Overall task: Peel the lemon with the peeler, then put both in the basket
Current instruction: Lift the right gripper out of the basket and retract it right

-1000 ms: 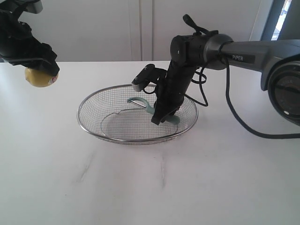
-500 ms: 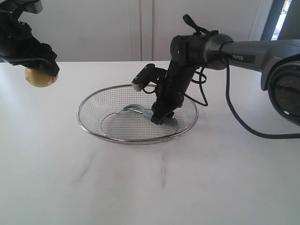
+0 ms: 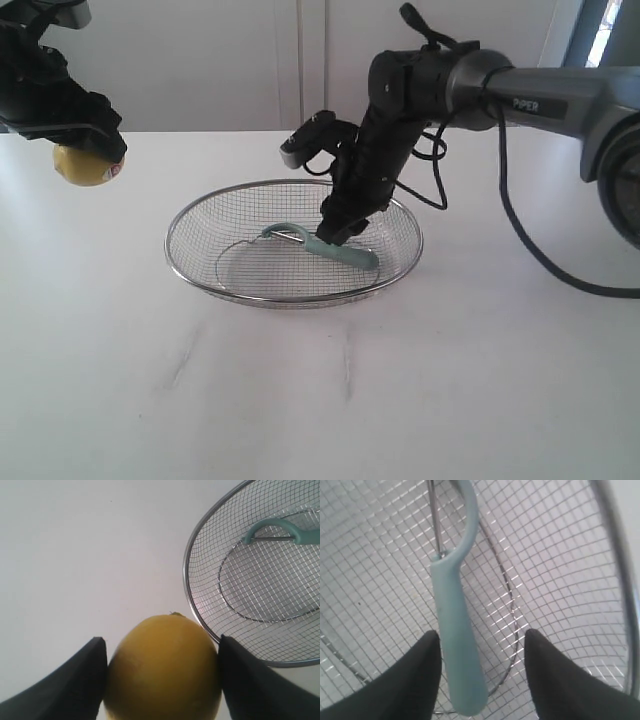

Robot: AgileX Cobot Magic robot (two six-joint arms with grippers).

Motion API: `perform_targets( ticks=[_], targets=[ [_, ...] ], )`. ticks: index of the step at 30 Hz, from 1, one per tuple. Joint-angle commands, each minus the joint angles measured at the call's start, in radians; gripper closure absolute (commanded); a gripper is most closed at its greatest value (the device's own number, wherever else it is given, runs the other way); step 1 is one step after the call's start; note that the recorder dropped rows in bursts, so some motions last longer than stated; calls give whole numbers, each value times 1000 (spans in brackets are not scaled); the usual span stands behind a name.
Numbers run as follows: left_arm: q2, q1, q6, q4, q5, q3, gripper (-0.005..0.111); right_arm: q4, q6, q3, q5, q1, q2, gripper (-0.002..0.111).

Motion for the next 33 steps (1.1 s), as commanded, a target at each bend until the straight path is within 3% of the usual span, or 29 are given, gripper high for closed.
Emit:
perform_targets(
  ticks=[1,7,14,17,21,33],
  targets=[
    [-15,-3,-4,-9,4,3,107,33,123,-4,15,0,-61,59],
    [-15,-3,-4,-9,18,3,107,94,204,-4,63,0,-109,60],
    [-15,-3,-4,-9,30,3,107,97,274,-4,76,0,-121,70],
    [-15,-3,-4,-9,30,3,107,97,336,-4,78,0,-121,79],
    [-15,-3,-4,-9,30,3,107,104,343,-4,115,0,-121,109],
    [-15,-3,-8,-11,30,3,107,126,425,-4,155,0,-132,108]
  ],
)
